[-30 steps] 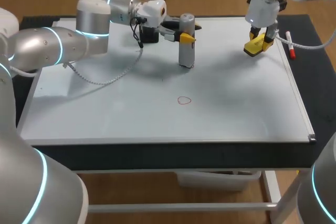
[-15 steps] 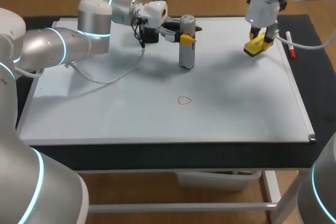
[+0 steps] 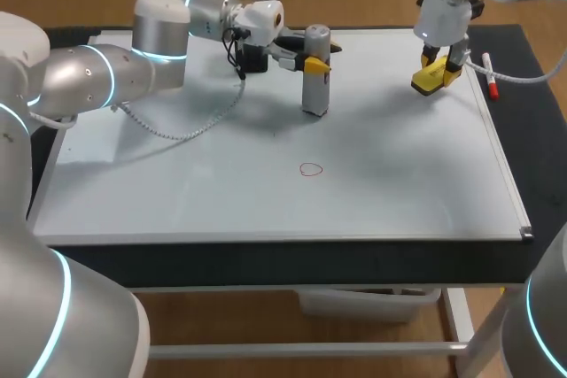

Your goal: Pick up the inspection probe, press it on each red-marked spot on the whiteboard one by one, put down the probe, pick up the eraser, and wipe off all the red marks.

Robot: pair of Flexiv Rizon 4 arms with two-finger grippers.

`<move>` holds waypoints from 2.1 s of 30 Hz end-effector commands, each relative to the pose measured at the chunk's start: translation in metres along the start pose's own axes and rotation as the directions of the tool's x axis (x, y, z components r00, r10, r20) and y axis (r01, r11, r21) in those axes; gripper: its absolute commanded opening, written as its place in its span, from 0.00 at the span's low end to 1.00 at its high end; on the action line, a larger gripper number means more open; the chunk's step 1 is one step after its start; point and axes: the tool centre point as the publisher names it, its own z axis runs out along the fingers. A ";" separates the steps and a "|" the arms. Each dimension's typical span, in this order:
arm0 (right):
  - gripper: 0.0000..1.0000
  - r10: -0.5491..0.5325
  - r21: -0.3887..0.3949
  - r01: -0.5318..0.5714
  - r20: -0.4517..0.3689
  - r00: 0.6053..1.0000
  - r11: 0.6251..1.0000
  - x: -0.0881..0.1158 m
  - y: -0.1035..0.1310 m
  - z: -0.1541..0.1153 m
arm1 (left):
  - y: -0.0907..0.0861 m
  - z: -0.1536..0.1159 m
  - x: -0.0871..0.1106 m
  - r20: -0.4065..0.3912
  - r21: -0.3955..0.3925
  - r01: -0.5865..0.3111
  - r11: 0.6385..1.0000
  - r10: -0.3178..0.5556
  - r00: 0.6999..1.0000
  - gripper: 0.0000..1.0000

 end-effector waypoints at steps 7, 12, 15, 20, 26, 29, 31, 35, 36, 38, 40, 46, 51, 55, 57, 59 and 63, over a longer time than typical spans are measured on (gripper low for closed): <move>0.00 -0.002 0.002 0.002 -0.004 1.000 1.000 0.000 -0.001 -0.001 | 0.002 -0.001 -0.002 -0.010 -0.001 0.000 1.000 0.000 1.000 0.00; 0.00 -0.002 0.002 0.002 -0.004 1.000 1.000 0.000 -0.001 -0.001 | 0.000 -0.003 0.000 -0.010 -0.004 -0.003 1.000 0.003 1.000 0.00; 0.00 -0.002 0.002 0.002 -0.004 1.000 1.000 0.000 -0.001 -0.001 | -0.006 -0.005 0.002 -0.010 -0.002 -0.012 1.000 0.012 1.000 0.00; 0.00 -0.002 0.002 0.002 -0.004 1.000 1.000 0.000 -0.001 -0.001 | -0.024 -0.015 0.008 -0.001 0.009 -0.037 0.999 0.037 0.999 0.00; 0.00 -0.002 0.002 0.002 -0.004 1.000 1.000 0.000 -0.001 -0.001 | -0.043 -0.040 0.011 0.038 0.015 -0.066 0.998 0.065 0.997 0.00; 0.00 -0.002 0.002 0.002 -0.004 1.000 1.000 0.000 -0.001 -0.001 | -0.048 -0.059 0.011 0.074 0.014 -0.074 0.997 0.072 0.995 0.00; 0.00 -0.002 0.002 0.002 -0.004 1.000 1.000 0.000 -0.001 -0.001 | -0.051 -0.073 0.011 0.103 0.007 -0.080 0.997 0.079 0.992 0.00; 0.00 -0.002 0.002 0.002 -0.004 1.000 1.000 0.000 -0.001 -0.001 | -0.056 -0.102 0.012 0.161 0.003 -0.088 0.996 0.086 0.983 0.00; 0.00 -0.002 0.002 0.002 -0.004 1.000 1.000 0.000 -0.001 -0.001 | -0.056 -0.110 0.012 0.177 0.001 -0.090 0.996 0.089 0.980 0.00; 0.00 -0.002 0.002 0.002 -0.004 1.000 1.000 0.000 -0.001 -0.001 | -0.058 -0.123 0.014 0.200 -0.003 -0.092 0.996 0.091 0.976 0.00; 0.00 -0.002 0.002 0.002 -0.004 1.000 1.000 0.000 -0.001 -0.001 | -0.057 -0.137 0.015 0.229 -0.011 -0.091 0.996 0.091 0.969 0.00; 0.00 -0.002 0.002 0.002 -0.004 1.000 1.000 0.000 -0.001 -0.001 | -0.058 -0.176 0.022 0.304 -0.027 -0.093 0.995 0.096 0.948 0.00; 0.00 -0.002 0.002 0.002 -0.004 1.000 1.000 0.000 -0.001 -0.001 | -0.061 -0.205 0.027 0.351 -0.032 -0.102 0.994 0.107 0.930 0.00; 0.00 -0.002 0.002 0.002 -0.004 1.000 1.000 0.000 -0.001 -0.001 | -0.060 -0.223 0.031 0.386 -0.042 -0.101 0.994 0.109 0.916 0.00; 0.00 -0.002 0.002 0.002 -0.004 1.000 1.000 0.000 -0.001 -0.001 | -0.058 -0.232 0.033 0.401 -0.042 -0.098 0.994 0.107 0.910 0.00; 0.00 -0.002 0.002 0.002 -0.004 1.000 1.000 0.000 -0.001 -0.001 | -0.057 -0.239 0.035 0.413 -0.044 -0.096 0.994 0.106 0.905 0.00; 0.00 -0.002 0.002 0.002 -0.004 1.000 1.000 0.000 -0.001 -0.001 | -0.053 -0.249 0.039 0.432 -0.046 -0.086 0.995 0.098 0.897 0.00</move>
